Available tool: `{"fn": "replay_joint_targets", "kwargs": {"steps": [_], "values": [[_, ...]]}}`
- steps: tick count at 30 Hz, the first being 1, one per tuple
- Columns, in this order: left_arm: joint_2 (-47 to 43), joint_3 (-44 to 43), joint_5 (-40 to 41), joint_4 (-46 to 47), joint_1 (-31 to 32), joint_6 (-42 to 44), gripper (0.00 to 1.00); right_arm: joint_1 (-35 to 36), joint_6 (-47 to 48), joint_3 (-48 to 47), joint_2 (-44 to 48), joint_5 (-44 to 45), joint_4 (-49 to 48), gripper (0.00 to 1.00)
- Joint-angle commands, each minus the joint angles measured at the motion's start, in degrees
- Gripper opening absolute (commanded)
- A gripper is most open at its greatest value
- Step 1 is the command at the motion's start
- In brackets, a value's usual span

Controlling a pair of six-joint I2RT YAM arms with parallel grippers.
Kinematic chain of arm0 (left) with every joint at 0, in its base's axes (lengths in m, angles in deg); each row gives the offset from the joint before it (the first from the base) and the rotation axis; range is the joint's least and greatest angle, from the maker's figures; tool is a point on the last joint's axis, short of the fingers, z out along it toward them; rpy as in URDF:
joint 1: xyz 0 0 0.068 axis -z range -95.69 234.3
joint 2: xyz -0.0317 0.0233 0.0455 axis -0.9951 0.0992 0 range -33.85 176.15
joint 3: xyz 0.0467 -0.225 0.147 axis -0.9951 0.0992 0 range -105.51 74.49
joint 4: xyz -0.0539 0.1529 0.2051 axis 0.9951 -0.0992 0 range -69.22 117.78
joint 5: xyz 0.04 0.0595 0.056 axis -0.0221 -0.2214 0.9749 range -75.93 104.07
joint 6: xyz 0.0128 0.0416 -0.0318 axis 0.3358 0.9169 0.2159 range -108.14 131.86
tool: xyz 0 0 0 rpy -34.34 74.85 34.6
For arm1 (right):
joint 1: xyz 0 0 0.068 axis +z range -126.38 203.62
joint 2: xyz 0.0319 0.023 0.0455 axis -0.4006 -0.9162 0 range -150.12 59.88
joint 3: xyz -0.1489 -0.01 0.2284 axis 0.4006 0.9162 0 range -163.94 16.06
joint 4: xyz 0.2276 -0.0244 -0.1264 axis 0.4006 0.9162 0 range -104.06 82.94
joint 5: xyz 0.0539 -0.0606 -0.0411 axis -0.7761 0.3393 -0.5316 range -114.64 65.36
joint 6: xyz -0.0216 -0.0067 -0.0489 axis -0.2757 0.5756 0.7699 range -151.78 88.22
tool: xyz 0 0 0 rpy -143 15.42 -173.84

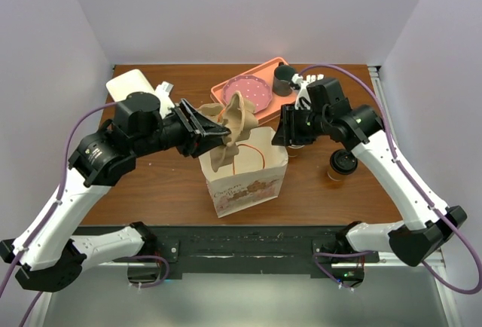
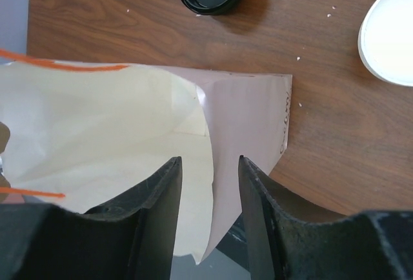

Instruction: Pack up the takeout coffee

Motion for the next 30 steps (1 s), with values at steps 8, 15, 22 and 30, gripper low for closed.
{"fn": "replay_joint_targets", "kwargs": {"steps": [8, 15, 22, 30], "values": [[-1.4, -0.9, 2.5, 0.3, 0.2, 3.1, 0.21, 0.2, 5.0, -5.9, 7.5, -9.1, -5.9, 0.62], [-1.2, -1.1, 2.5, -1.2, 0.2, 4.5, 0.21, 0.2, 7.1, 6.0, 18.9, -27.1, -29.3, 0.63], [-0.5, -1.8, 2.7, -3.2, 0.2, 7.0, 0.21, 0.4, 12.8, 14.5, 22.2, -32.3, -37.4, 0.63], [0.1, -1.3, 3.2, -2.6, 0.2, 8.0, 0.21, 2.5, 21.5, 14.1, 20.1, -30.5, -33.5, 0.61]]}}
